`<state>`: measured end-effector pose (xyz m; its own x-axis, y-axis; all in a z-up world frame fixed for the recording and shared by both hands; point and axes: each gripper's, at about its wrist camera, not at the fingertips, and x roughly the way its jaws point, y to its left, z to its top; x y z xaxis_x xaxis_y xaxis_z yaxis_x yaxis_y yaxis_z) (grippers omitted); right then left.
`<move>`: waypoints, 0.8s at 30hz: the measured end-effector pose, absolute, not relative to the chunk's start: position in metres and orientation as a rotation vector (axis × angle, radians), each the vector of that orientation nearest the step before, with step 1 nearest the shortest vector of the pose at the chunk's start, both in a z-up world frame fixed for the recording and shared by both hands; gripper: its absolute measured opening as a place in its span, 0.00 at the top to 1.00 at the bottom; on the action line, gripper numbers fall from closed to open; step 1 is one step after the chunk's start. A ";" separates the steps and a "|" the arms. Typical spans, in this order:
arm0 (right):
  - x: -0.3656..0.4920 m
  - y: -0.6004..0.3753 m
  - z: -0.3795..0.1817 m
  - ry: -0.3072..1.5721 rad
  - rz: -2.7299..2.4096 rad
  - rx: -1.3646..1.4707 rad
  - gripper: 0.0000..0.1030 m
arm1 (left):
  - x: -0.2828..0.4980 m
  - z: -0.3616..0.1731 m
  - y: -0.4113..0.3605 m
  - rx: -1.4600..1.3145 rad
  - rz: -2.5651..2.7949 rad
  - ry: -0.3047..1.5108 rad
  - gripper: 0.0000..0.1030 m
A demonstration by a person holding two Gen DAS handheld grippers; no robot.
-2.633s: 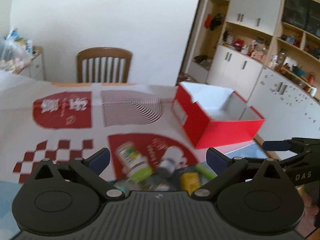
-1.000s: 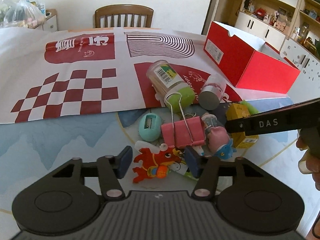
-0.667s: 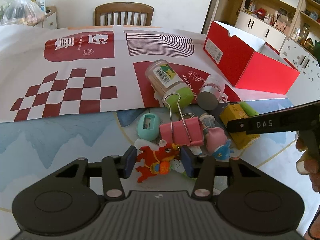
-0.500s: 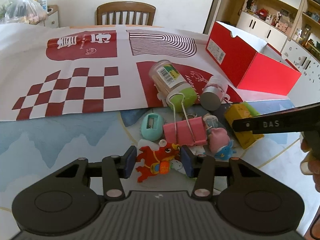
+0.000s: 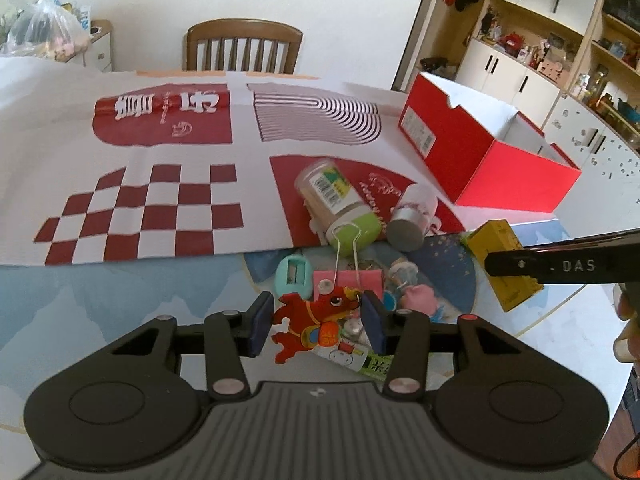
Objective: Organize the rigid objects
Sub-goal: 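Carry the dragon keychain and yellow box over the red shoebox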
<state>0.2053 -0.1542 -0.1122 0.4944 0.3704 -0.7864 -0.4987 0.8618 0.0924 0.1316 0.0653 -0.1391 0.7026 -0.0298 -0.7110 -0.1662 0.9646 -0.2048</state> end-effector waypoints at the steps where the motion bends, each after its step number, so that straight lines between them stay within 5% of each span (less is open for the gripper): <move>1: 0.204 -0.156 -0.108 0.909 0.531 -0.149 0.72 | 0.132 -0.136 0.066 -0.262 0.073 0.789 0.55; 24: 0.237 -0.224 -0.029 0.791 0.535 -0.120 0.72 | 0.216 -0.059 0.007 -0.240 -0.060 0.767 0.55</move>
<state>0.2371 -0.2237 -0.0295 0.5783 0.4122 -0.7040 -0.5002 0.8609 0.0931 0.2161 0.0068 -0.0587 0.7197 -0.1407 -0.6799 -0.0335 0.9711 -0.2364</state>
